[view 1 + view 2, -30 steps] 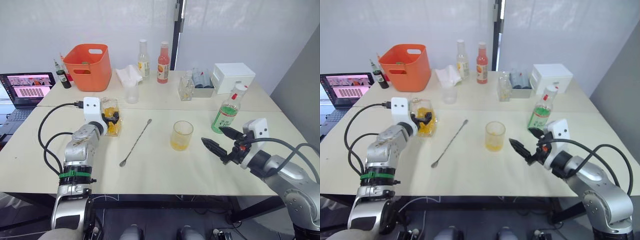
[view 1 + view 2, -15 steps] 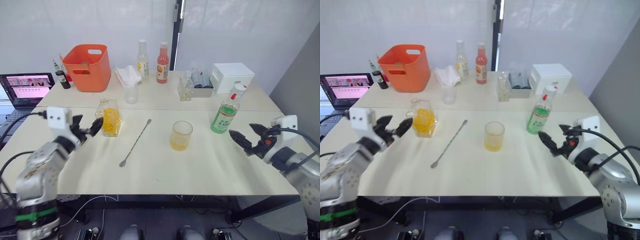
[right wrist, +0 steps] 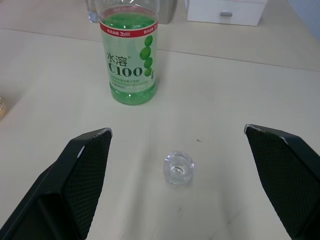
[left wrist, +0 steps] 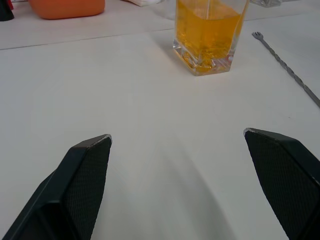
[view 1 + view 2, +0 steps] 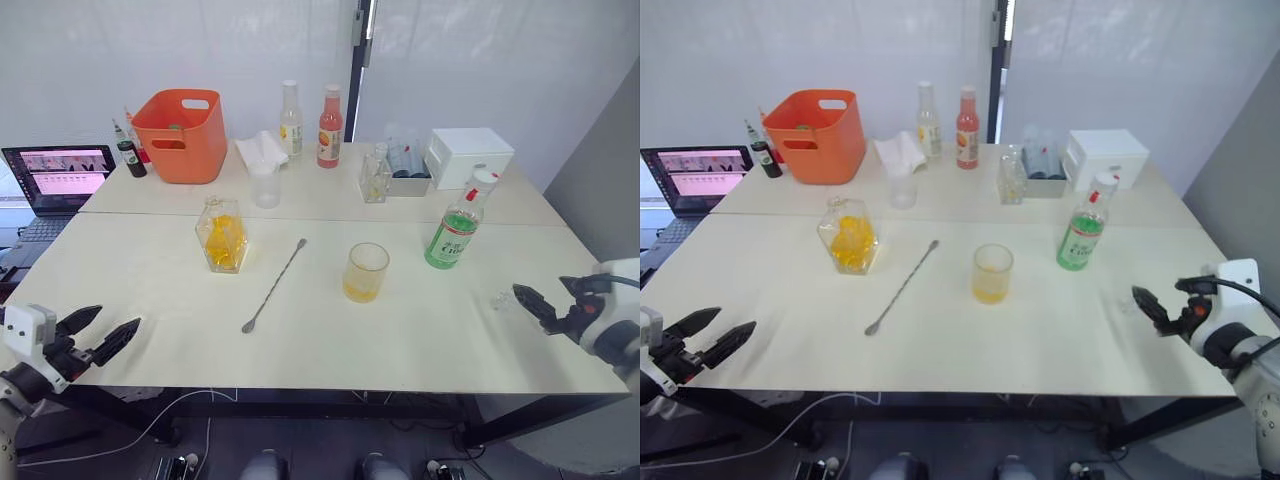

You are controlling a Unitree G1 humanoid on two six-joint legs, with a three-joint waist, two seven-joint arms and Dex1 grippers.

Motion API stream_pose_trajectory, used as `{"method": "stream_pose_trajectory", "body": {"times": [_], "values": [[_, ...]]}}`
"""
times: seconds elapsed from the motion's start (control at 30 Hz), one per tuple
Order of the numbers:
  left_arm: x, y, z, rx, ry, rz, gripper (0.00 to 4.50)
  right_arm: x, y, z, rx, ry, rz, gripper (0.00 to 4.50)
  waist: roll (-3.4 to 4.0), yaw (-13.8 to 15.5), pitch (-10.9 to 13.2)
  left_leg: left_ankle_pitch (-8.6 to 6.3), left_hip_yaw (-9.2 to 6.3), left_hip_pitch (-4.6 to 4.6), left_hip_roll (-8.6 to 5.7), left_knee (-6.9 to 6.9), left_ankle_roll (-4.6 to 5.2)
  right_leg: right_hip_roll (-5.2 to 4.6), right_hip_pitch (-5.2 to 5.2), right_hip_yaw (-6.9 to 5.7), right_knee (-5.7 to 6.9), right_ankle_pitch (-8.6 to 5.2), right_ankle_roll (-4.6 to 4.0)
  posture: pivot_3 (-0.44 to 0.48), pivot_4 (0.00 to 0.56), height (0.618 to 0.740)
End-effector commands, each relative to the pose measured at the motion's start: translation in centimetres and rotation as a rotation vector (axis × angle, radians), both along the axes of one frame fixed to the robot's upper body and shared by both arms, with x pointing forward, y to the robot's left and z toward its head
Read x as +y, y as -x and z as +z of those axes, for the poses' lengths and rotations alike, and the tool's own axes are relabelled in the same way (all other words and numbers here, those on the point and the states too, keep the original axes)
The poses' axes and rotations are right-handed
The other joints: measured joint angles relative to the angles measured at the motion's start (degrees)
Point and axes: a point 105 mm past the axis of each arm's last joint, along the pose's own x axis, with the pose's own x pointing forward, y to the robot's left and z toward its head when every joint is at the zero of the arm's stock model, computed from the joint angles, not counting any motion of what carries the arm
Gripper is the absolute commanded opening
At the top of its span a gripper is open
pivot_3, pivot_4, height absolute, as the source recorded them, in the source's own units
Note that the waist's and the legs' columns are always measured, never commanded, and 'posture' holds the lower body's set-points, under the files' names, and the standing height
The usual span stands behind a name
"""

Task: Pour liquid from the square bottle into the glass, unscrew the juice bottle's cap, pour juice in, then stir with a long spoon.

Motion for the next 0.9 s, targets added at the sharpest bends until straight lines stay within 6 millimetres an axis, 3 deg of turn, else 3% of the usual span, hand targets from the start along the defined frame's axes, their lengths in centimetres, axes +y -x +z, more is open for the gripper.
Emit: {"method": "stream_pose_trajectory", "body": {"times": [0.03,0.5,0.7,0.8,0.9], "values": [[0.2,0.1,1.4,-0.034,-0.030,-0.036,4.47,-0.4,0.3,1.0,-0.027,0.038,-0.012,4.50,0.00,-0.04,0.00,0.00,0.01,0.00,0.00,0.00,0.00,-0.01,-0.01,0.01,0.00,0.00,0.00,0.000,0.150,0.715],[-0.6,0.5,0.9,-0.023,-0.035,-0.088,4.47,0.5,0.3,1.2,-0.033,0.036,-0.004,4.50,0.00,-0.15,0.00,0.00,0.01,0.02,0.01,-0.04,0.00,-0.02,-0.01,0.01,0.01,0.00,0.01,0.000,0.150,0.715],[-4.3,0.1,1.0,-0.032,-0.021,-0.266,4.47,4.1,-1.4,1.5,-0.087,-0.030,0.023,4.50,0.00,-0.42,0.00,0.00,0.00,0.04,0.05,-0.06,0.00,-0.02,0.00,0.02,0.02,0.00,0.01,0.000,0.150,0.715],[-6.5,-0.2,1.7,-0.051,0.032,-0.359,4.47,5.4,-3.1,2.2,-0.137,-0.061,-0.002,4.50,0.01,-0.60,0.00,0.00,0.01,0.04,0.04,-0.07,0.00,-0.02,-0.01,0.02,0.02,0.00,0.00,0.000,0.150,0.715],[-10.6,-0.4,2.5,-0.053,0.051,-0.539,4.47,6.6,-6.3,4.1,-0.206,-0.105,-0.014,4.50,0.01,-0.89,0.01,0.00,-0.01,0.02,0.02,-0.07,0.00,-0.01,-0.02,0.02,0.04,0.00,0.00,0.000,0.150,0.715]]}}
